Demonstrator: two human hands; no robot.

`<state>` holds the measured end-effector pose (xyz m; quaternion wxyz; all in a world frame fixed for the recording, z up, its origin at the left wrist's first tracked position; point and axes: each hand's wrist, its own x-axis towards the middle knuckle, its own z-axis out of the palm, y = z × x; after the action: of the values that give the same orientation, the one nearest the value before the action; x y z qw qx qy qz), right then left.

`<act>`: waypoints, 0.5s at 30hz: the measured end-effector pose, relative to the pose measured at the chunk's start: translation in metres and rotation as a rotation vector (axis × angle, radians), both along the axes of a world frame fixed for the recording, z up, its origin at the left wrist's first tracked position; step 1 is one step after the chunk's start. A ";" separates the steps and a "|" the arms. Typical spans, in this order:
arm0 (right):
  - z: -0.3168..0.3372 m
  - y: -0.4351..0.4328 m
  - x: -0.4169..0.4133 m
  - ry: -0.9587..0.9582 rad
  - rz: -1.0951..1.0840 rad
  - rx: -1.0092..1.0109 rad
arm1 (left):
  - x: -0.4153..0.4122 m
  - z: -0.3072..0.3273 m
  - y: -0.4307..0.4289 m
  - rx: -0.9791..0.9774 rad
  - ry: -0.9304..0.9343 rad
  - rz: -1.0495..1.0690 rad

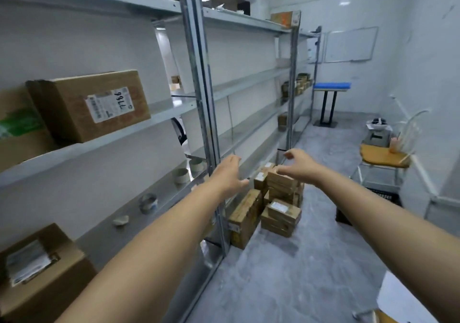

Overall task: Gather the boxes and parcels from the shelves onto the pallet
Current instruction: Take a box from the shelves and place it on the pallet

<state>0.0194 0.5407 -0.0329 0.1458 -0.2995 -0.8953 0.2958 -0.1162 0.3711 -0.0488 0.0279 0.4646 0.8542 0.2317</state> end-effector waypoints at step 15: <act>-0.033 0.056 -0.100 -0.053 -0.292 -0.062 | -0.134 -0.024 0.117 -0.036 -0.042 -0.232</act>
<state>-0.0805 0.5964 -0.0655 0.1543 -0.4388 -0.8361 0.2910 -0.2503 0.4878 -0.0725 0.0807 0.5550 0.7979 0.2211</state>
